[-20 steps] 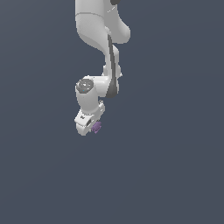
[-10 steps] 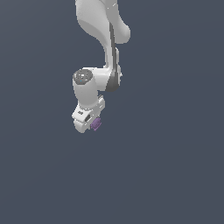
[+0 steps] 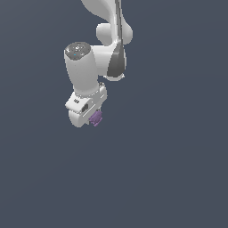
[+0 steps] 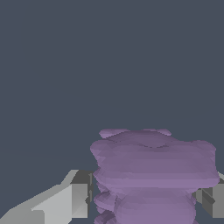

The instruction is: Pick up the object and move it to a goal position.

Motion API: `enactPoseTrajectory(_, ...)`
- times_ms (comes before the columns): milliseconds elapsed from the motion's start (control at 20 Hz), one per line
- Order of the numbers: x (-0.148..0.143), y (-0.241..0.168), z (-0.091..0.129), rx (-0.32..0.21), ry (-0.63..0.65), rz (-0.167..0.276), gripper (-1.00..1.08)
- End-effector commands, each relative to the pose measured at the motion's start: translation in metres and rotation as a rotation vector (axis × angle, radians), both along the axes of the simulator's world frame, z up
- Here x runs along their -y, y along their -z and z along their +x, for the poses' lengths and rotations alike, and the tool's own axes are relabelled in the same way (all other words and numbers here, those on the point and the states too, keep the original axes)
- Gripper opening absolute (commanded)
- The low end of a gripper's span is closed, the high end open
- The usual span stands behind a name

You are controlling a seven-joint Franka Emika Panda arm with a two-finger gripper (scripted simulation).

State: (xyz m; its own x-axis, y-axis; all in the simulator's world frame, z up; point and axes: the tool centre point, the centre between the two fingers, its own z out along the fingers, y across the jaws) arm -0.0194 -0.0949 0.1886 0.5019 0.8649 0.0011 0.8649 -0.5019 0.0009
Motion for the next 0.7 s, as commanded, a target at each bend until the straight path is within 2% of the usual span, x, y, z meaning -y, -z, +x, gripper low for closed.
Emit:
enactPoseTrajectory(0, -0.002, -0.026, 0.005, -0.001, 0.0, 0.001, -1.0)
enactPoseTrajectory(300, -0.004, -0.073, 0.016, -0.001, 0.0, 0.0, -1.0)
enactPoseTrajectory(650, -0.005, -0.102, 0.024, -0.001, 0.001, 0.0, -1.0)
